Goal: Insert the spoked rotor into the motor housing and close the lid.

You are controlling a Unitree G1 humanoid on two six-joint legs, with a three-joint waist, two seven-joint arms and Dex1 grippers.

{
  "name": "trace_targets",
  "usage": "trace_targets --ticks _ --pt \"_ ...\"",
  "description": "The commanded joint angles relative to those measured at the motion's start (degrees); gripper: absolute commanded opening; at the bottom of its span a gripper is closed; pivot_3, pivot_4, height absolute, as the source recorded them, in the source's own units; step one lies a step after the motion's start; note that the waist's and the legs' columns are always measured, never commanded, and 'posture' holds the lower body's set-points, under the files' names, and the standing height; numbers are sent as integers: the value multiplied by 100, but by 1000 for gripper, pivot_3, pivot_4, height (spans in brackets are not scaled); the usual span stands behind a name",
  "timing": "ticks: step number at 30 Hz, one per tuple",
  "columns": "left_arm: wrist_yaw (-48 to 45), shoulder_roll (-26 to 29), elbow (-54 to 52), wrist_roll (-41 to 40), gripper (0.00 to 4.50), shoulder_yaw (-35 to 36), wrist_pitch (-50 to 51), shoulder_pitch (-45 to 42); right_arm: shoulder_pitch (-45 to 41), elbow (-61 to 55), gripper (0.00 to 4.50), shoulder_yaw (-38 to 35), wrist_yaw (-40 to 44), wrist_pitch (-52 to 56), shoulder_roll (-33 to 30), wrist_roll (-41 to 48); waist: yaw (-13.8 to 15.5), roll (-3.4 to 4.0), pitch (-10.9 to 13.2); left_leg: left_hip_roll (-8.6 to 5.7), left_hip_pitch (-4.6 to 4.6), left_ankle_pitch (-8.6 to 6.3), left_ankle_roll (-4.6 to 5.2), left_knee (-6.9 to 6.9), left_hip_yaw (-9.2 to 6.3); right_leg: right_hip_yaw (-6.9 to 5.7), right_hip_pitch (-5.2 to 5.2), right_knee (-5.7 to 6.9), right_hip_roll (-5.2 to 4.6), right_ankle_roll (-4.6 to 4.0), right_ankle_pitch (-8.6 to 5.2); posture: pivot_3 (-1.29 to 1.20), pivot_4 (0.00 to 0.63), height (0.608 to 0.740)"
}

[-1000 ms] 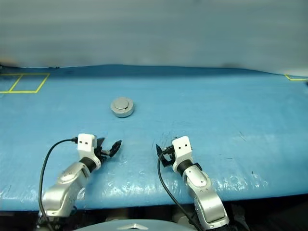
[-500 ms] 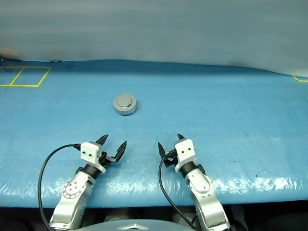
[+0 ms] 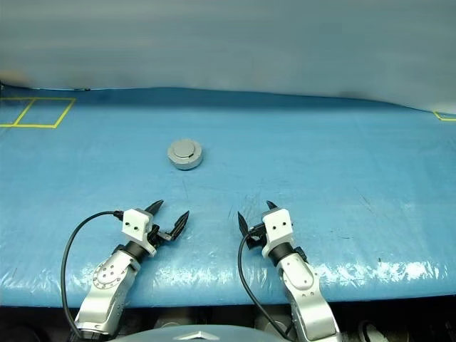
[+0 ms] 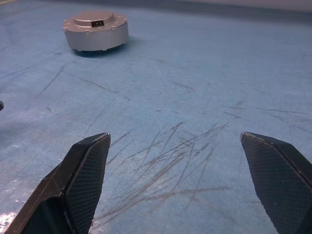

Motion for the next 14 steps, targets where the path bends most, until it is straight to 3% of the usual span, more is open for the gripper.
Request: trace_targets --ticks 1,14 --pt "-55 -17 -62 7 4467 20 -141 -6 -37 -211 4500 -44 33 -128 -5 2 0 0 0 0 0 0 0 0 0 0 0 0 0 0 0 0 150 740" --pt "-23 -75 -16 6 4467 84 -175 -48 -113 -183 4500 -108 73 -155 53 50 0 0 0 0 2 1 0 4 0 1 3 1 1 3 3 0 150 740"
